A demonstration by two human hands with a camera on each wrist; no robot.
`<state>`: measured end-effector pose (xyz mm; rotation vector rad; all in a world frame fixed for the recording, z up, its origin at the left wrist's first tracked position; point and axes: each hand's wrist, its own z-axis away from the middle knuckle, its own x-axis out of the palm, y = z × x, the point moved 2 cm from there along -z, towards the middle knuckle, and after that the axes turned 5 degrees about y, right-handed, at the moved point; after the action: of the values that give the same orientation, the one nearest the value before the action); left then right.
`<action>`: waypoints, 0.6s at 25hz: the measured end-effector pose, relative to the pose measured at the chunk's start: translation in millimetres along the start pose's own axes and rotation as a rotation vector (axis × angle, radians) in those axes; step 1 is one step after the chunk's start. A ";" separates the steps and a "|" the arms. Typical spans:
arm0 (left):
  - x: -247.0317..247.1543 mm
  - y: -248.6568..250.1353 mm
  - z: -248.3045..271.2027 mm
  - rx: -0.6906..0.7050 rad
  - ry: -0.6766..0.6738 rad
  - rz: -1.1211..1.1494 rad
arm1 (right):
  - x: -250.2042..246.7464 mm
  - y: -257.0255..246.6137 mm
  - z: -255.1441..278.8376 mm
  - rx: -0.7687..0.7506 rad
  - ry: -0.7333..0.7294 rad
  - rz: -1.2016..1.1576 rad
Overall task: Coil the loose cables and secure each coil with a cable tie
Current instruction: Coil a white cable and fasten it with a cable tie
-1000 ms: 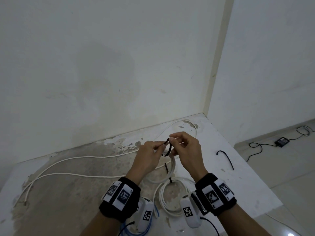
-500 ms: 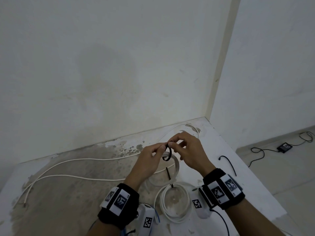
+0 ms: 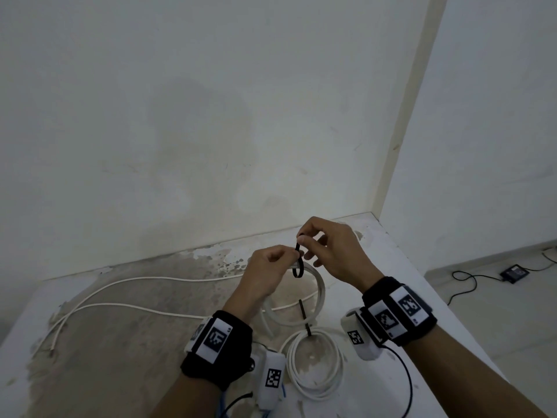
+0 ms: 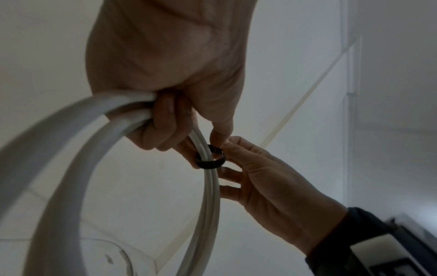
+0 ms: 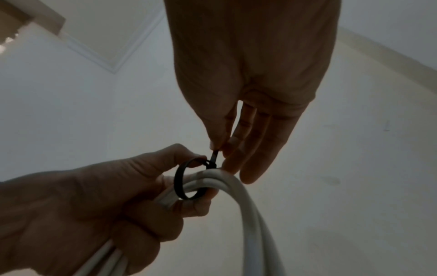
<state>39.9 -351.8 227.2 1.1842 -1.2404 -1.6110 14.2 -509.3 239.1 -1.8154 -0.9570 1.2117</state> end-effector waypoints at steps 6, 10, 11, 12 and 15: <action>2.3 13.3 4.9 0.097 -0.044 -0.068 | -21.0 -17.5 -23.7 -0.003 0.102 -0.032; 3.0 13.5 9.6 0.098 -0.068 -0.039 | -21.4 -17.1 -26.8 0.044 0.123 -0.068; 2.6 14.1 8.4 0.102 -0.069 -0.031 | -20.6 -17.0 -26.9 0.051 0.135 -0.083; 2.5 15.3 7.3 0.106 -0.067 -0.027 | -20.4 -17.2 -27.5 0.050 0.143 -0.093; 3.8 14.6 10.9 0.145 -0.063 -0.054 | -21.1 -17.9 -28.3 0.046 0.147 -0.120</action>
<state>29.0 -356.0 241.6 1.2743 -1.3967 -1.6314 31.9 -524.6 271.0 -1.7585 -0.9323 1.0046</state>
